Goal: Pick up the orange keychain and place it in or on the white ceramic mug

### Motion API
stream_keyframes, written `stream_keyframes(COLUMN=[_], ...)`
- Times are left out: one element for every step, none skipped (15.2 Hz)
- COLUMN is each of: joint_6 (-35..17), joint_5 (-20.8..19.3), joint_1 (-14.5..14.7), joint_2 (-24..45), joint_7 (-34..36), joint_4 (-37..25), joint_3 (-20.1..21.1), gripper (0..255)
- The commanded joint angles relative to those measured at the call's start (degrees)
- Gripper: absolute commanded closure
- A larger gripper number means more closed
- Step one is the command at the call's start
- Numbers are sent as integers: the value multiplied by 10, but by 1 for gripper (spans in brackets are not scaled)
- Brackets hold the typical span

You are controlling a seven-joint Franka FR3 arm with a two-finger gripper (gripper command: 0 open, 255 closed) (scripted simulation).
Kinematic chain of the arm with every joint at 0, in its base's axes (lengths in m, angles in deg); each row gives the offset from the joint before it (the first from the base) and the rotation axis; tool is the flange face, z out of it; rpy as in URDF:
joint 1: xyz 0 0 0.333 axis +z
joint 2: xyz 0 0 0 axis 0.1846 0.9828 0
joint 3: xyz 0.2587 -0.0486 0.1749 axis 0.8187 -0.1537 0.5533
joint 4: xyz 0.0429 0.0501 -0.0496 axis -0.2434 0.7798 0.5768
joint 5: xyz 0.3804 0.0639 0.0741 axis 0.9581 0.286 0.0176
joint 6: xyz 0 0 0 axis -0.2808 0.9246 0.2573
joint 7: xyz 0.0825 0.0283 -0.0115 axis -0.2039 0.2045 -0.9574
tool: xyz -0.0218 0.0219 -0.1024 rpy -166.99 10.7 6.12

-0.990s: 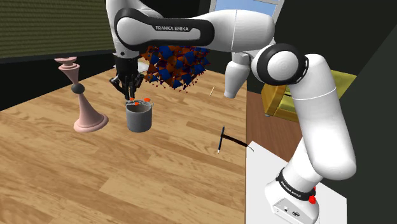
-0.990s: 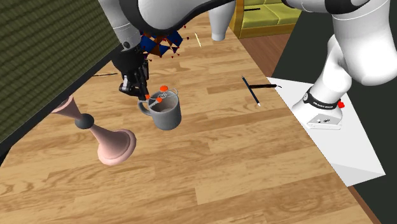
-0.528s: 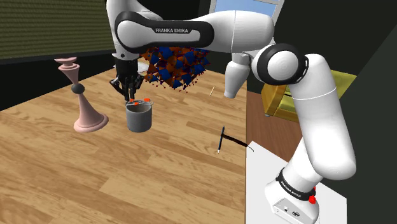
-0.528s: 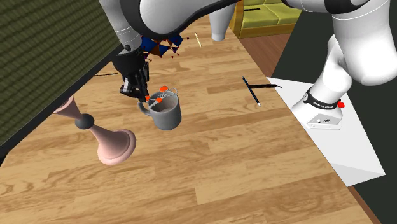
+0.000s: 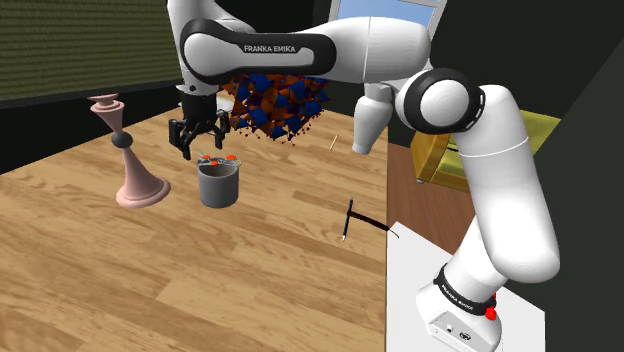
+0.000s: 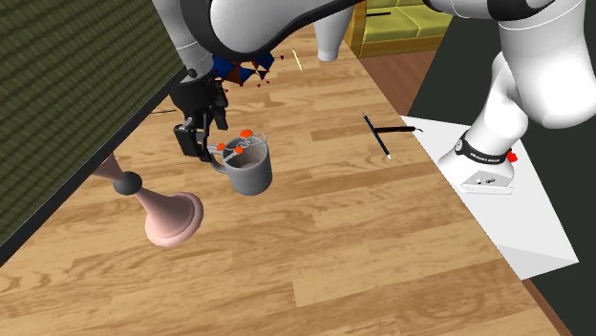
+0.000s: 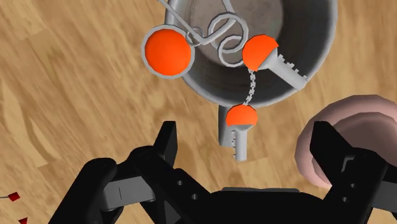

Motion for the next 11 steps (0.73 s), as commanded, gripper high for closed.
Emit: stream_keyframes(joint_6=[21, 42, 66, 86, 86, 86, 86, 86, 86, 86, 86], joint_5=[0, 0, -1, -2, -2, -2, -2, -2, -2, -2, -2], joint_1=[4, 8, 13, 18, 18, 17, 18, 18, 18, 18, 18], joint_2=[3, 7, 13, 19, 19, 19, 19, 19, 19, 19, 19], joint_7=[-2, -4, -6, -7, -7, -7, -7, -7, -7, -7, -7], joint_4=[-23, -49, -79, -106, -106, -105, -106, -106, -106, -106, -106], joint_3=[0, 0, -1, -1, -1, -1, -1, -1, -1, -1, -1], gripper=[0, 0, 0, 0, 0, 0, 0, 0, 0, 0, 0])
